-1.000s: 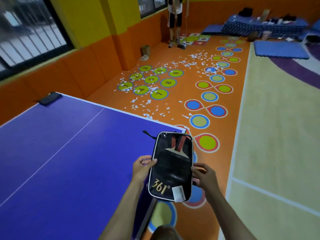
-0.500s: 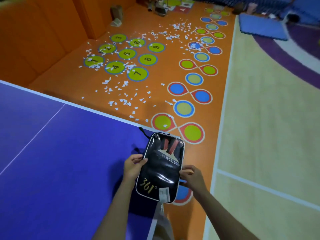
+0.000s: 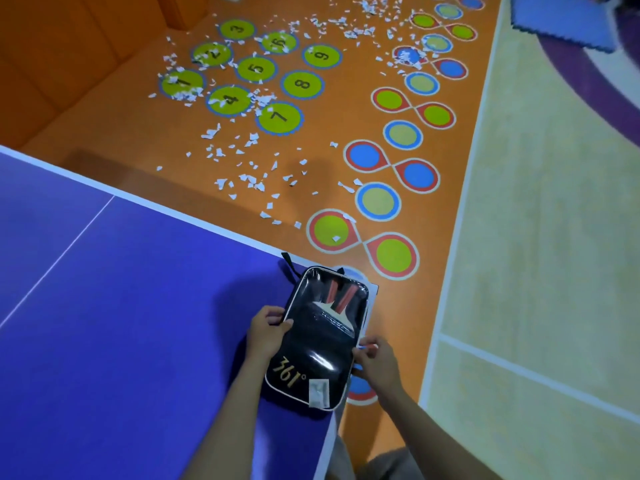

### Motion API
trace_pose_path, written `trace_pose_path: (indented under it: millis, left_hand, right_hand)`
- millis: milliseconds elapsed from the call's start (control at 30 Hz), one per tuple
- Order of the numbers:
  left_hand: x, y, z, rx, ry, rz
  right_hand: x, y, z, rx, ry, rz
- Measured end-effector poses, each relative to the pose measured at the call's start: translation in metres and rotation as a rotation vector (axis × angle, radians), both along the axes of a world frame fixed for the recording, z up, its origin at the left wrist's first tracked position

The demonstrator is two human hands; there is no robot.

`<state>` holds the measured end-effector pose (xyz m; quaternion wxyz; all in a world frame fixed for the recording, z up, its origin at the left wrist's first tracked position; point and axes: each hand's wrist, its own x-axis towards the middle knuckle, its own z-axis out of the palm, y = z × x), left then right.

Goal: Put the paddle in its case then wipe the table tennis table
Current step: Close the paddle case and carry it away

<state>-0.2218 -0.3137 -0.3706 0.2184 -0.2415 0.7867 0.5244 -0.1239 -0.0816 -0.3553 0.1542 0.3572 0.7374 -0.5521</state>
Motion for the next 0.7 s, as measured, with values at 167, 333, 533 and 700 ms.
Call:
trace_pose_path:
  millis: [167,333,533,700]
  left_hand:
    - [0.0,0.006,0.015,-0.058,0.025,-0.015]
    - [0.001,0.027,0.042,-0.276,0.169,-0.118]
    - [-0.005,0.102,0.069,-0.373,0.27,-0.327]
    - [-0.023,0.178,0.098,-0.52,0.302,-0.366]
  right_hand:
    - [-0.01,0.003,-0.001,0.035,0.002,0.074]
    - [-0.033,0.045,0.011,0.215,0.051,0.344]
    - [-0.079,0.131,0.031,0.449,0.15,0.628]
    - [-0.125,0.203,0.06,0.602,0.245,0.826]
